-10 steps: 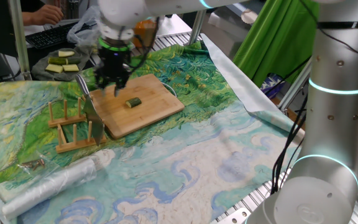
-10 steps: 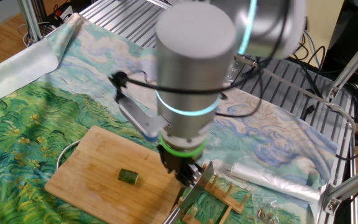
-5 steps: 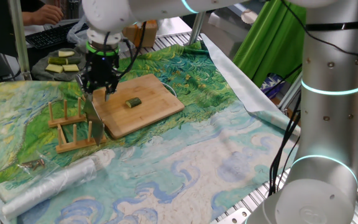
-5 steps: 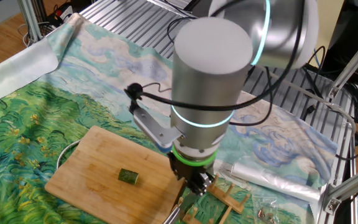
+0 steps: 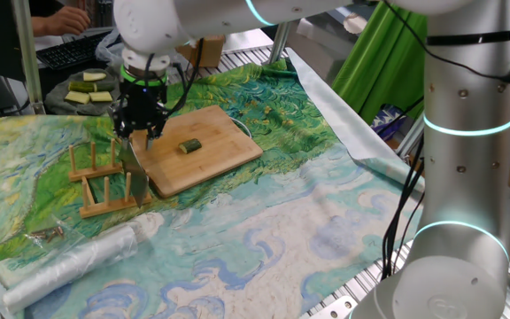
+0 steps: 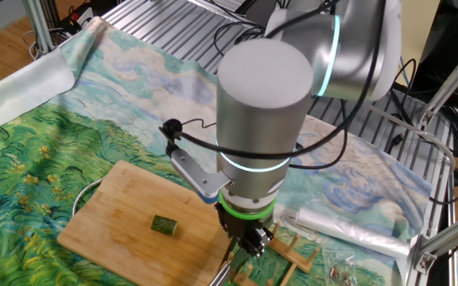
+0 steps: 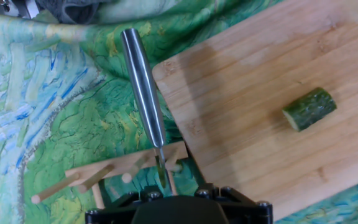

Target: Chop the cucumber into shreds

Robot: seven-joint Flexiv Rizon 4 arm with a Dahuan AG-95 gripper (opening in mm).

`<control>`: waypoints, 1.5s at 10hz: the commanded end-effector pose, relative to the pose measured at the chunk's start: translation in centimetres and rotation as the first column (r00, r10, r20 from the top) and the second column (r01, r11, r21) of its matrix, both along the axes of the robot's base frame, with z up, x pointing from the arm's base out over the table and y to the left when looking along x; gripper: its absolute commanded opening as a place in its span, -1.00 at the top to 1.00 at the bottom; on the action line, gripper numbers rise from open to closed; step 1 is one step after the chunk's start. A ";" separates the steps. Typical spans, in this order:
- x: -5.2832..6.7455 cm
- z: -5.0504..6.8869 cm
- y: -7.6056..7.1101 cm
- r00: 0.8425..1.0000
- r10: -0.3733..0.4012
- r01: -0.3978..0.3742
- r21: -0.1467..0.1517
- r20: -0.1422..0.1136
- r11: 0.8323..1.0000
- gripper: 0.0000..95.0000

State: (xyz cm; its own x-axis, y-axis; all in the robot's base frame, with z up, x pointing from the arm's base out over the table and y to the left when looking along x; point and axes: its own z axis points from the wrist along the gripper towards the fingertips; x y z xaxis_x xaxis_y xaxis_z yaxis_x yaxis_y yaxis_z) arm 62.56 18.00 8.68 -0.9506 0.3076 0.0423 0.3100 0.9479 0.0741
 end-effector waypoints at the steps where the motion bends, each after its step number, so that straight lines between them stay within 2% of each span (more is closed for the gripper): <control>1: 0.0 -0.5 0.2 1.000 -0.004 0.004 0.004 0.005 1.000 0.20; 4: -0.1 -1.6 0.8 1.000 -0.009 0.009 0.007 0.018 1.000 0.20; 11: 0.1 -3.8 1.0 0.998 0.049 -0.050 0.006 0.047 0.999 0.20; 12: 0.2 -4.1 1.0 0.997 0.058 -0.058 0.006 0.047 0.998 0.60; 15: 0.2 -4.6 1.0 0.996 0.075 -0.076 0.007 0.050 0.997 0.60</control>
State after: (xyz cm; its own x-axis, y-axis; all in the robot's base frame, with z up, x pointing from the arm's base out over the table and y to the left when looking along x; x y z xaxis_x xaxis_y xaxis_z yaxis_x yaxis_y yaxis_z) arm 62.82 18.99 3.93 -0.9723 0.2336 -0.0025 0.2323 0.9679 0.0955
